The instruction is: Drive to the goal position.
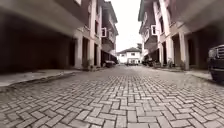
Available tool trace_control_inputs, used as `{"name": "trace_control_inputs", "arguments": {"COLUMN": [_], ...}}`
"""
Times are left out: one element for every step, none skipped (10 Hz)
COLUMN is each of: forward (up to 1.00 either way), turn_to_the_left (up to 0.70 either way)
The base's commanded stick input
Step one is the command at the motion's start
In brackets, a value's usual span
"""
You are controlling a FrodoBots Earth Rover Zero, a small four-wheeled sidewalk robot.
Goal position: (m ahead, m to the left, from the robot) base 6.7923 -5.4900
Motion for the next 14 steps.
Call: {"name": "trace_control_inputs", "arguments": {"forward": [0.7,0.7,0.7,0.7,0.7,0.7,0.7,0.7,0.7,0.7,0.7,0.7,0.7,0.7], "turn_to_the_left": [0.0,0.0,0.0,0.0,0.0,0.0,-0.18,-0.35,-0.35,-0.26,-0.05,0.0,0.0,0.0]}}
